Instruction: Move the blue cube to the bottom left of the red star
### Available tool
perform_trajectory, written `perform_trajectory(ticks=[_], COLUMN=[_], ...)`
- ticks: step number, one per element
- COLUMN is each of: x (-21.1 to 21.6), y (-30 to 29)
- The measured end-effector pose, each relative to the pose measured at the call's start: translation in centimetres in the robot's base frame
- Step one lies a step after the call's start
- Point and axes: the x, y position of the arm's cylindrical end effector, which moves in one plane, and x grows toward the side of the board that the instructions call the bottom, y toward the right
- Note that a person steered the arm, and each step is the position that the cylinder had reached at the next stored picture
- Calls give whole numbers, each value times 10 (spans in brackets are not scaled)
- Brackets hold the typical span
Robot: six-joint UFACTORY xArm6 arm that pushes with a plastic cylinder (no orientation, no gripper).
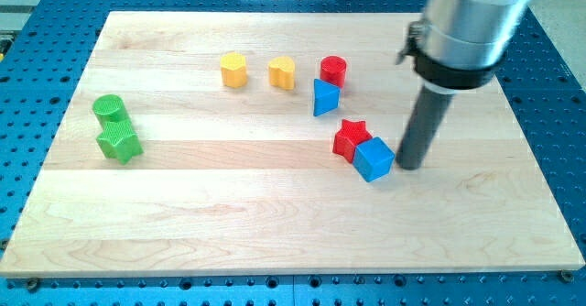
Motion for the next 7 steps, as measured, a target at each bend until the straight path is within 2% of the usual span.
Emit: perform_trajectory(ticks=[2,3,4,6,7], x=[0,0,6,17,-2], y=[-87,-109,-104,-9,18])
